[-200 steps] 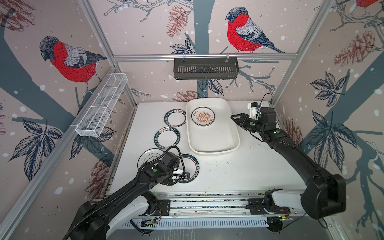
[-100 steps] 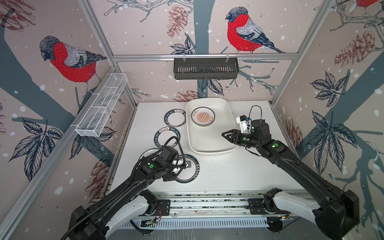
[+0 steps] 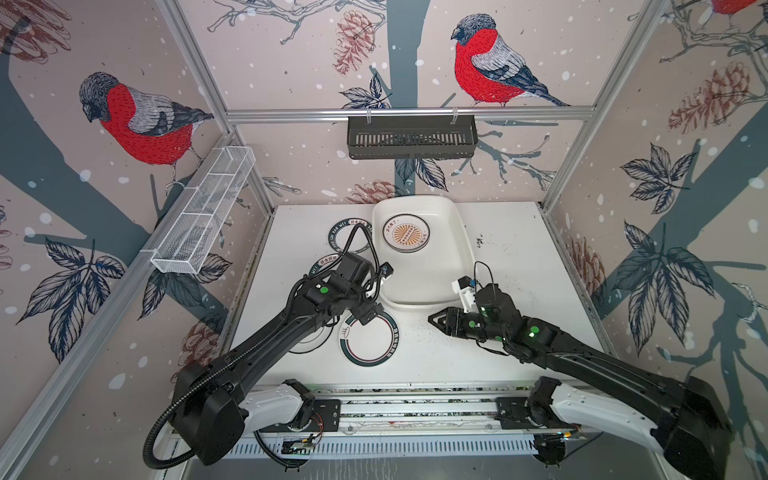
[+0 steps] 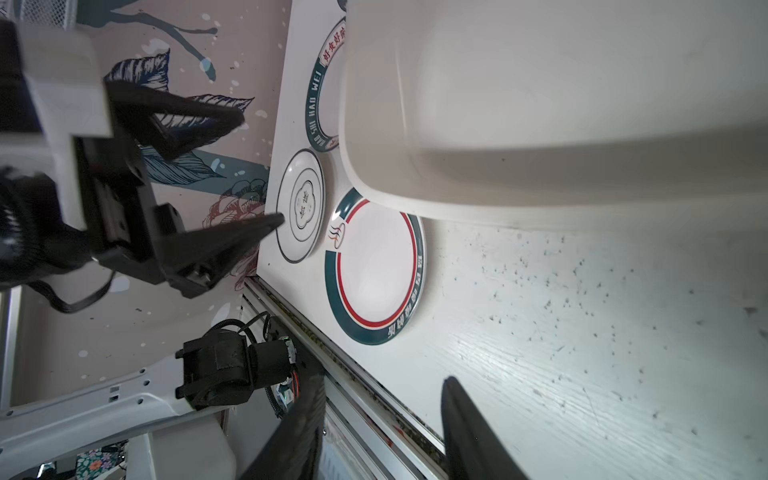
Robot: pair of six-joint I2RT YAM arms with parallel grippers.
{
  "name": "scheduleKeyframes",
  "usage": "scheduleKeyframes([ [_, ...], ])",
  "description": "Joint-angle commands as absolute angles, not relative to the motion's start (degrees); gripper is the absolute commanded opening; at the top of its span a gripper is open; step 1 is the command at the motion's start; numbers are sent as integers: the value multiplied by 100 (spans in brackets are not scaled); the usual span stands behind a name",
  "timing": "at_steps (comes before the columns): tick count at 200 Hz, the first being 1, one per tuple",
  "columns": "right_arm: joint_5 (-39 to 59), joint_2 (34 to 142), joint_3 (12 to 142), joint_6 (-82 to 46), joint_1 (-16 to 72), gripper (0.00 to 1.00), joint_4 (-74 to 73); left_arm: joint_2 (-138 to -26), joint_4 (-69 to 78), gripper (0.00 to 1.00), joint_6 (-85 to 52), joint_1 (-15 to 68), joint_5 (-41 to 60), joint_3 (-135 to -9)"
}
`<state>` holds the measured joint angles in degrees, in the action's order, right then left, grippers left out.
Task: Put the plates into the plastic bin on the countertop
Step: 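Lower the right gripper to the green-and-red-rimmed plate edge while the left gripper rises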
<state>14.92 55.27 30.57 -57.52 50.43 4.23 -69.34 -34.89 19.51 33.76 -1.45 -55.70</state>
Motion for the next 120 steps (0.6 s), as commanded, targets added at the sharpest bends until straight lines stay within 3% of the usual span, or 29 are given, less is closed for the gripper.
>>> scheduleKeyframes([
  [1, 1068, 5582, 2684, -6316, 5405, 46, -493, -6946, -3099, 97, 1099, 3219, 173, -5618],
  [48, 548, 6237, 2273, -6850, 6211, 44, -1439, -6888, -2534, 97, 222, 3010, 456, -5421],
  [120, -170, 7065, 2039, -8000, 6660, 41, -2468, -6682, -2444, 97, -334, 2723, 470, -5664],
])
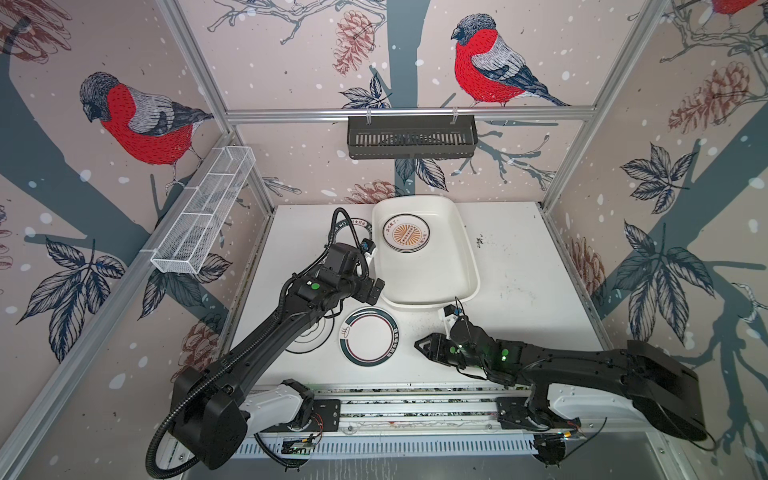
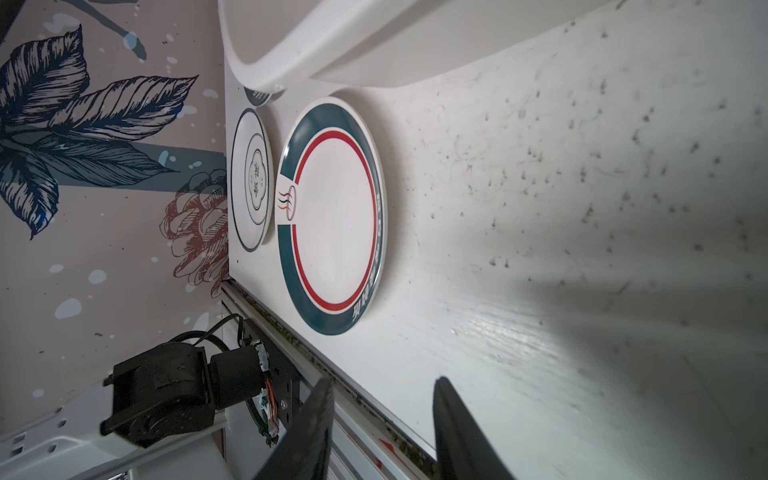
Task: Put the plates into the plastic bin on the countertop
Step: 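Lower the right gripper to the green-and-red-rimmed plate edge while the left gripper rises, then close the right gripper on the near edge of the green-and-red-rimmed plate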
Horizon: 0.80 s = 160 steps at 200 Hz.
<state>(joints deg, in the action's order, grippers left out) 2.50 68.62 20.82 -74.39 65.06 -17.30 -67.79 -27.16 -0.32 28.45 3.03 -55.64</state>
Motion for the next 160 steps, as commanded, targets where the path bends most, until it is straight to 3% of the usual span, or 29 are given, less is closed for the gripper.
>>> scheduleKeyframes([
  [1, -182, 7079, 2039, -8012, 6670, 41, -2486, -6681, -2439, 97, -334, 2715, 481, -5666],
  [160, -297, 9903, 2302, -9064, 6995, 34, -5712, -6311, -2576, 97, -343, 2598, 826, -5889],
])
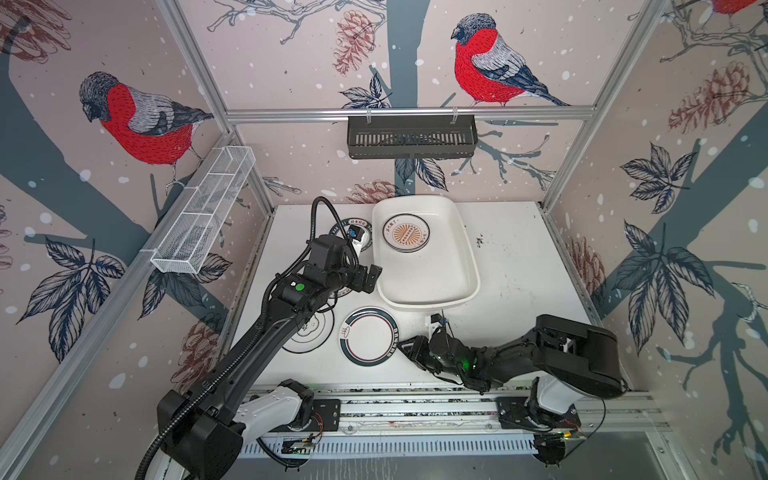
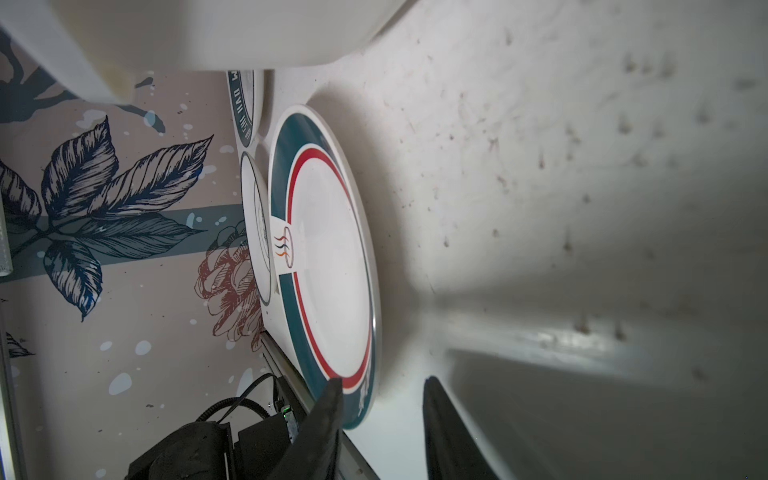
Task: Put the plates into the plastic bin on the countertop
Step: 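Close the right gripper on the near edge of the green-and-red-rimmed plate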
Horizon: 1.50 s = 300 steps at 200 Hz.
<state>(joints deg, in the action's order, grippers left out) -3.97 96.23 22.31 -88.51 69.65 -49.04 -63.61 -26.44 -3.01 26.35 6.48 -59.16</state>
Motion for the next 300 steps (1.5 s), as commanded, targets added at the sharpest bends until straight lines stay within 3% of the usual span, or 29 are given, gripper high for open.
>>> scheduleKeyframes([
  [1, -298, 9903, 2303, -9072, 6991, 33, -5730, -6311, -2580, 97, -343, 2596, 830, -5889],
  [168, -252, 10465, 2725, -9304, 6895, 23, -5387, -5960, -2540, 97, -343, 2562, 1006, -5748],
  [300, -230, 10647, 2514, -9545, 6855, 3, -5873, -5923, -2513, 97, -343, 2542, 1068, -5752],
])
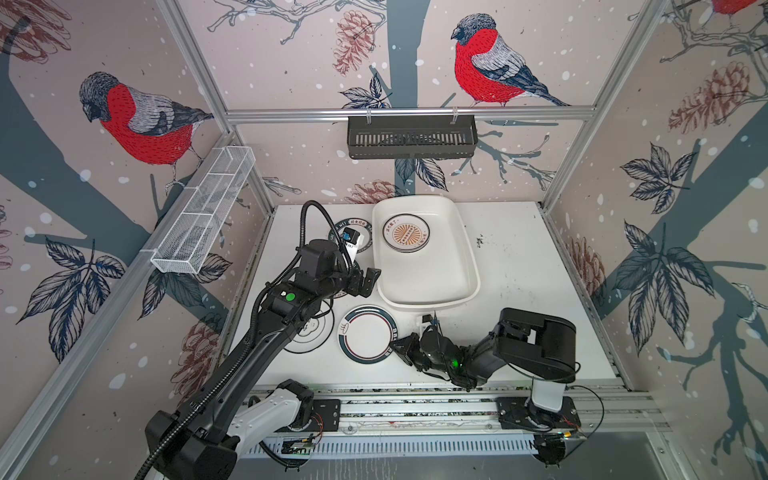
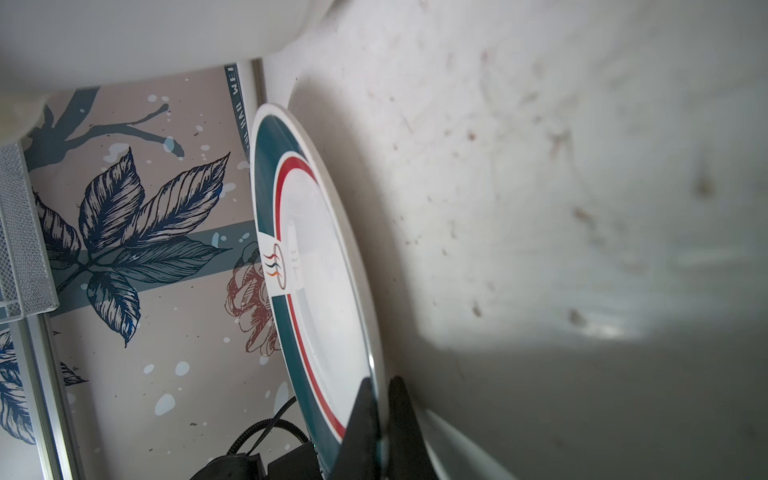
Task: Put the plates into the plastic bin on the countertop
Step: 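Close the right gripper on the near edge of the green-and-red-rimmed plate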
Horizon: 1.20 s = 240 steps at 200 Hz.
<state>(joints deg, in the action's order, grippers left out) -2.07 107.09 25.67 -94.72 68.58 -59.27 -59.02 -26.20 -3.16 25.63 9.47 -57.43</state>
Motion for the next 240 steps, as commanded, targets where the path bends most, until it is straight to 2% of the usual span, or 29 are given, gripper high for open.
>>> scheduleKeyframes([
  [1, -229, 10650, 2514, -9545, 6855, 3, -5872, -5923, -2518, 97, -343, 2546, 1066, -5755],
  [112, -19, 10565, 2408, -9266, 6850, 1, -6440, -5963, -2625, 97, -212, 2505, 726, -5963],
  [240, 329, 10176, 2149, -9079, 6828, 1, -6433, -5814, -2673, 97, -80, 2352, 766, -5941],
])
